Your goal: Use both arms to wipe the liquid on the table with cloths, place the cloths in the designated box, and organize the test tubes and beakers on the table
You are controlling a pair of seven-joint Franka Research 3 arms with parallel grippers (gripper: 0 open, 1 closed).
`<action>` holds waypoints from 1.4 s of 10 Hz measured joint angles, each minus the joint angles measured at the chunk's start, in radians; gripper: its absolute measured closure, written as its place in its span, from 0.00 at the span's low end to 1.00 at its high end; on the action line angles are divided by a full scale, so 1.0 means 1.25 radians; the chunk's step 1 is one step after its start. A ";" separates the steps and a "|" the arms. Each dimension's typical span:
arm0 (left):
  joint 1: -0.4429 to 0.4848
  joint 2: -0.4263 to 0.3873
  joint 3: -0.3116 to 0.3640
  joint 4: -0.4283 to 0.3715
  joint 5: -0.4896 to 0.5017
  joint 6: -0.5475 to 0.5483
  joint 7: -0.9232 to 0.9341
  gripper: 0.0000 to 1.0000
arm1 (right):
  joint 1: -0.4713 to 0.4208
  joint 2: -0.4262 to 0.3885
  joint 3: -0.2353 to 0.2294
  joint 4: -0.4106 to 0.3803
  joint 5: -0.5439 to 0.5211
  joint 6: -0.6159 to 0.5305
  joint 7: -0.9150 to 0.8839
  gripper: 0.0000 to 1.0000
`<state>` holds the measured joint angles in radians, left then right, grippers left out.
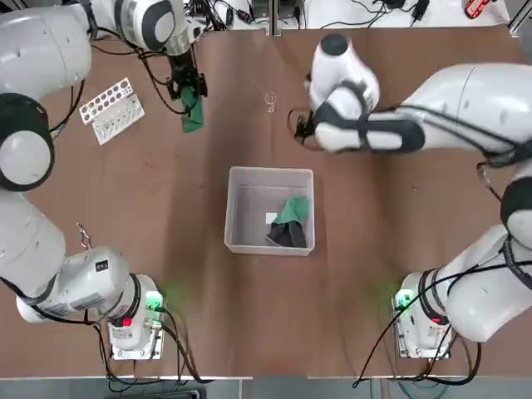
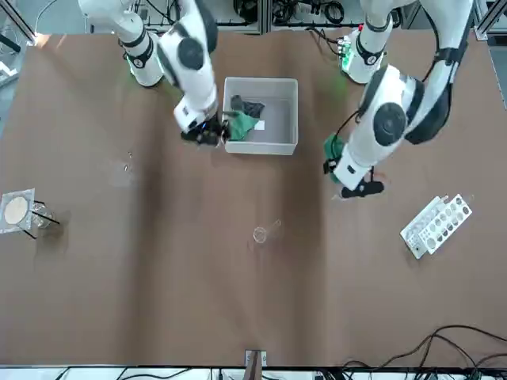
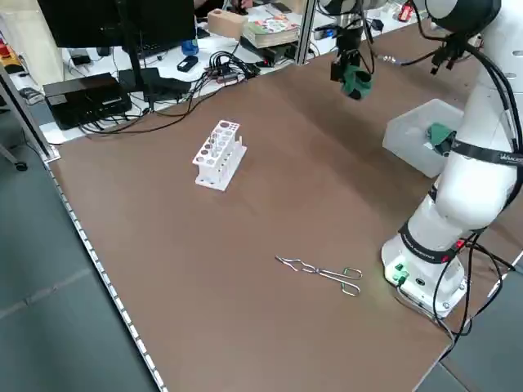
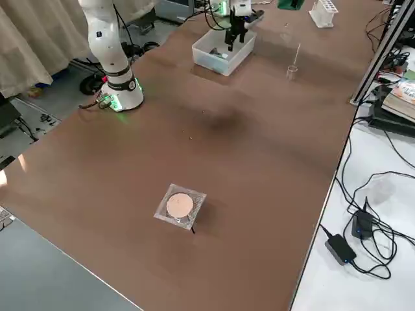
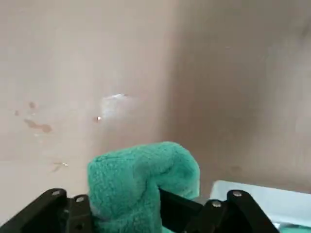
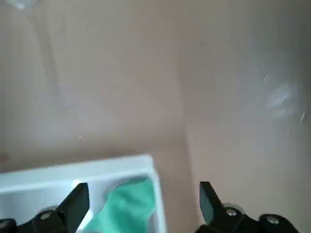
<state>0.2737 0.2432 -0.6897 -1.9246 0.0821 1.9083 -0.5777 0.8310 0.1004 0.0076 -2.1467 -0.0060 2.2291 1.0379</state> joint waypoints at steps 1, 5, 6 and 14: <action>0.022 0.001 0.000 -0.023 -0.012 0.004 0.007 0.88 | 0.045 0.002 0.000 -0.004 0.000 0.013 0.085 0.00; -0.097 0.009 0.138 -0.199 -0.076 0.185 0.035 0.87 | 0.140 0.108 -0.001 -0.022 -0.002 0.070 0.393 0.00; -0.132 0.011 0.166 -0.247 -0.086 0.228 0.041 0.87 | 0.145 0.141 -0.001 -0.021 -0.002 0.078 0.432 0.00; -0.179 0.138 0.173 -0.378 -0.064 0.482 0.062 0.87 | 0.244 0.265 -0.002 -0.016 -0.002 0.204 0.577 0.04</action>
<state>0.0494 0.4158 -0.4728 -2.3974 0.0019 2.5107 -0.4998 1.1358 0.4320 0.0054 -2.1669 -0.0088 2.4836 1.7597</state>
